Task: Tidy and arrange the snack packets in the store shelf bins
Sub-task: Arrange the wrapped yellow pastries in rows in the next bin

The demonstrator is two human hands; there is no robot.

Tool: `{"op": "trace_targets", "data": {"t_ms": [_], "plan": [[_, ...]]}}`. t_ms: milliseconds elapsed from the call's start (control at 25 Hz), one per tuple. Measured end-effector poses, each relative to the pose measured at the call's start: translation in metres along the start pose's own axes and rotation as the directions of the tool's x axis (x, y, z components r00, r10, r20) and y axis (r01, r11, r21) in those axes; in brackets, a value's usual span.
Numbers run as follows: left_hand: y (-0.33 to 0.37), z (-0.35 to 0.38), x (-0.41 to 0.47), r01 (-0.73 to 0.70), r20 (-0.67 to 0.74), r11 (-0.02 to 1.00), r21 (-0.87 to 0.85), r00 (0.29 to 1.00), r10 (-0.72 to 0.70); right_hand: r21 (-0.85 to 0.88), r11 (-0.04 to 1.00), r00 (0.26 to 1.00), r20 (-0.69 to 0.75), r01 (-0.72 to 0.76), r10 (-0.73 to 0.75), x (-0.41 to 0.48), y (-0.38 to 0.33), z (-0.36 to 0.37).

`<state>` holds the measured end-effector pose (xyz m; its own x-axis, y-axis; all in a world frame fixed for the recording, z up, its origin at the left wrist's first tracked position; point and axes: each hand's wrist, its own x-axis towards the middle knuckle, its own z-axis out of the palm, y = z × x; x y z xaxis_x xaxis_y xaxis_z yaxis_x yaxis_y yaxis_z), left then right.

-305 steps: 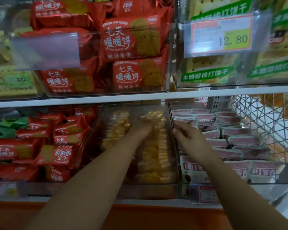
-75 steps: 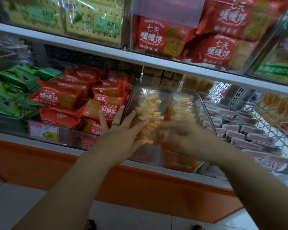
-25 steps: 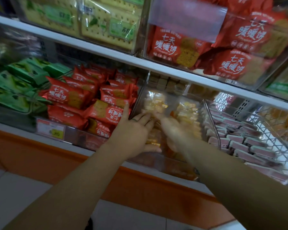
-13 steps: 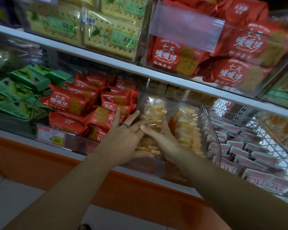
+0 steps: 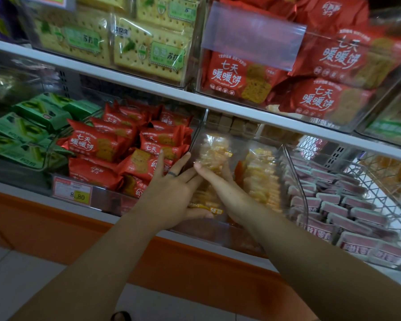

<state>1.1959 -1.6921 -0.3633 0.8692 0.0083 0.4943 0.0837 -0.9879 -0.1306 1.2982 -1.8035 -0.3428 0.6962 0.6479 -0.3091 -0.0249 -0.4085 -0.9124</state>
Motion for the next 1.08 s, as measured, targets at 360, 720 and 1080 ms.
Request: {"op": "trace_targets", "data": {"t_ms": [360, 720, 1080], "plan": [[0.001, 0.000, 0.000, -0.020, -0.030, 0.999, 0.050, 0.999, 0.021, -0.329, 0.927, 0.967, -0.114, 0.178, -0.227, 0.003, -0.033, -0.054], [-0.001, 0.004, 0.000, -0.024, -0.026, 0.997, 0.067, 0.999, 0.025, -0.240, 0.971, 0.989, 0.144, -0.008, 0.044, 0.061, -0.025, -0.048], [0.000, 0.006, 0.001, -0.014, -0.031, 0.999, 0.044, 0.999, 0.016, -0.164, 0.986, 0.995, 0.101, 0.041, -0.024, 0.058, -0.018, -0.043]]}}
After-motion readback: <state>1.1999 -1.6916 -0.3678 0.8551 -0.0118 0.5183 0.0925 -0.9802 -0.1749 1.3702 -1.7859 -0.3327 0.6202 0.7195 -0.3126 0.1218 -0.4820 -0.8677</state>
